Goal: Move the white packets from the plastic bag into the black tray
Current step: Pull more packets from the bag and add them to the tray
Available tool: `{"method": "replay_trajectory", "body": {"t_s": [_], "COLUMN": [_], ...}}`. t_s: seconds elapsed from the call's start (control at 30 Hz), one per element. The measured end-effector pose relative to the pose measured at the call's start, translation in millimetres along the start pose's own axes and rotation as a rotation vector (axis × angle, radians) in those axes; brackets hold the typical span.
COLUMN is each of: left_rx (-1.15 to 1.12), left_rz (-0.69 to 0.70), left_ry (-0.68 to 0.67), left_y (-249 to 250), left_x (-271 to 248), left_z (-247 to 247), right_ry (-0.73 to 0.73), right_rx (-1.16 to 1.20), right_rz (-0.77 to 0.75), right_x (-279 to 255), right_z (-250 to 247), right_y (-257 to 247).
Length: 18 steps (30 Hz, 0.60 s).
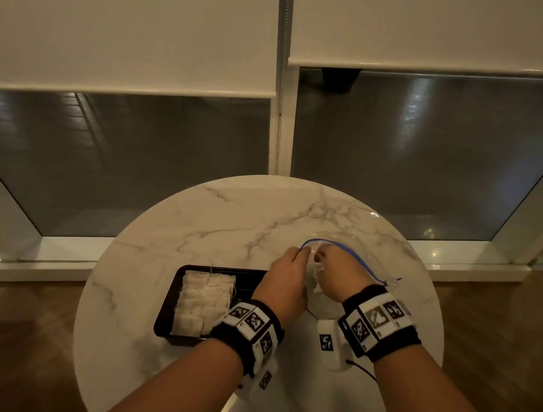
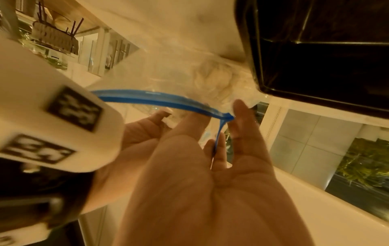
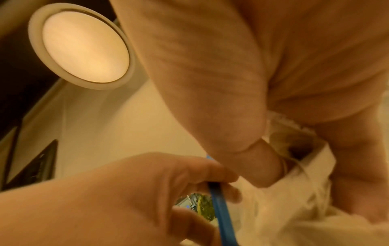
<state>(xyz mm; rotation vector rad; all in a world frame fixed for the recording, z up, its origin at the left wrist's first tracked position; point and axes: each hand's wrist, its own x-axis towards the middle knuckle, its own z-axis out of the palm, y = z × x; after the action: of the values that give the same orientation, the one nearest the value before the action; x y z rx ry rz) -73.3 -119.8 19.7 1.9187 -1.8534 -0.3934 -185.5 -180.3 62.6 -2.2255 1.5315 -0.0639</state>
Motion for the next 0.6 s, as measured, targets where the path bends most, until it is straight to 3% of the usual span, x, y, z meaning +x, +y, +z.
{"method": "replay_trajectory", "body": {"t_s": [0.17, 0.37, 0.6], "left_rx": [-0.104, -0.164, -0.096], "left_rz": [0.051, 0.013, 0.060], "left_ry": [-0.007, -0.123, -0.022], "left_y": [-1.0, -1.9, 5.6], "left_x": [9.6, 9.8, 25.5], "left_z": [-5.6, -11.0, -9.5], "right_ry": [0.111, 0.058, 0.119], "right_rx": [0.021, 0.219, 0.316], "right_rz": [-0.089, -0.064, -0.015], "right_x": [-23.7, -14.7, 14.9], "right_z": [1.8, -16.9, -32.1], "right_y": [-1.8, 13.5, -6.3]}}
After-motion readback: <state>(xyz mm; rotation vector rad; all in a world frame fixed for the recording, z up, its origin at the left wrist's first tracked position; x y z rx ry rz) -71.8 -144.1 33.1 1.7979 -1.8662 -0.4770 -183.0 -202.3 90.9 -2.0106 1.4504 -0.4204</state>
